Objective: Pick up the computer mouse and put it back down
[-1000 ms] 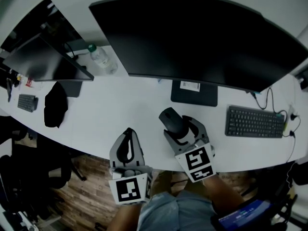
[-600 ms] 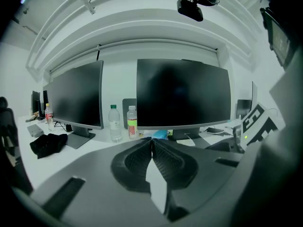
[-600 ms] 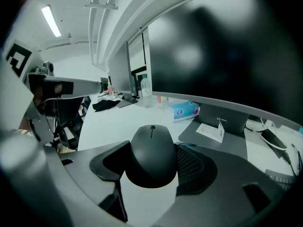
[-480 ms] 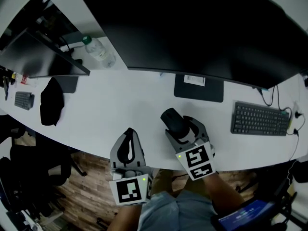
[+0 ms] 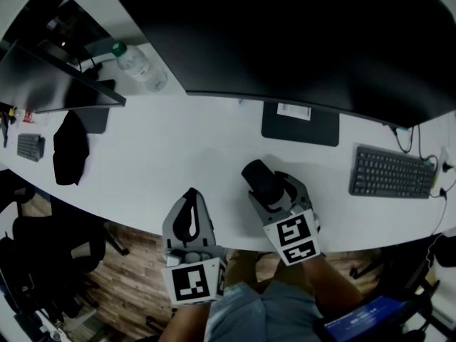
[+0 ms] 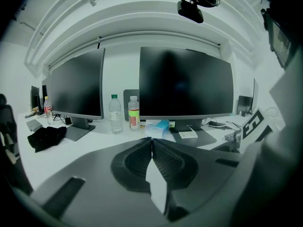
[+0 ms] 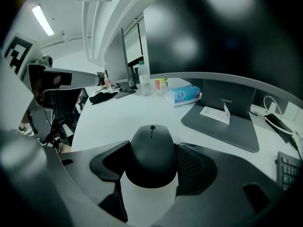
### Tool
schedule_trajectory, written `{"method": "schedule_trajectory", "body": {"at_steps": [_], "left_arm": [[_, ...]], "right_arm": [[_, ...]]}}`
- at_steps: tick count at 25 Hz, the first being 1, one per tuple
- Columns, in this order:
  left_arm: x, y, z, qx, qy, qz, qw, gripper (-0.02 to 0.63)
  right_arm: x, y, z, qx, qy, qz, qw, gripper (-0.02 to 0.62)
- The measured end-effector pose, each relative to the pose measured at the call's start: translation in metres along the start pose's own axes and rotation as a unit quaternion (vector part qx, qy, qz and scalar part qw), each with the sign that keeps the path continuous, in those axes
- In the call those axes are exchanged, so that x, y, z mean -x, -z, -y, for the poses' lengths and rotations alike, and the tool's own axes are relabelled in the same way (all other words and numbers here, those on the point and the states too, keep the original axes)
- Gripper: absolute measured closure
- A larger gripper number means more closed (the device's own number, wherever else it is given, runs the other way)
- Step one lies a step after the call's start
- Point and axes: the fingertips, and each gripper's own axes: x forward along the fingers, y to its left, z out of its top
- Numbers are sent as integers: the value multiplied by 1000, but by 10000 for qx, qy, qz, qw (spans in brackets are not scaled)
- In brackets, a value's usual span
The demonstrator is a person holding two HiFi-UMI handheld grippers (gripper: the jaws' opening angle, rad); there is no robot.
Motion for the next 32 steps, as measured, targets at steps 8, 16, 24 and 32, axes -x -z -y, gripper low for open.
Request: {"method": "schedule_trajectory", "body": {"at_steps": [8, 16, 24, 32], "left_arm": [[-4, 16, 1, 126, 92, -258, 9995, 598], [-11, 22, -7, 78, 32, -217, 9997, 598], [-14, 22, -9, 87, 83, -164, 9998, 598], [-16, 24, -7, 106, 104, -194, 9997, 598]], "right_arm": [[-8, 18, 3, -66, 61, -192, 9998, 293], [-11, 22, 4, 34, 176, -246, 9995, 293], [-12, 24, 4, -26, 199, -304, 9993, 293], [-15, 26, 4, 15, 228, -401, 9989, 288]]}}
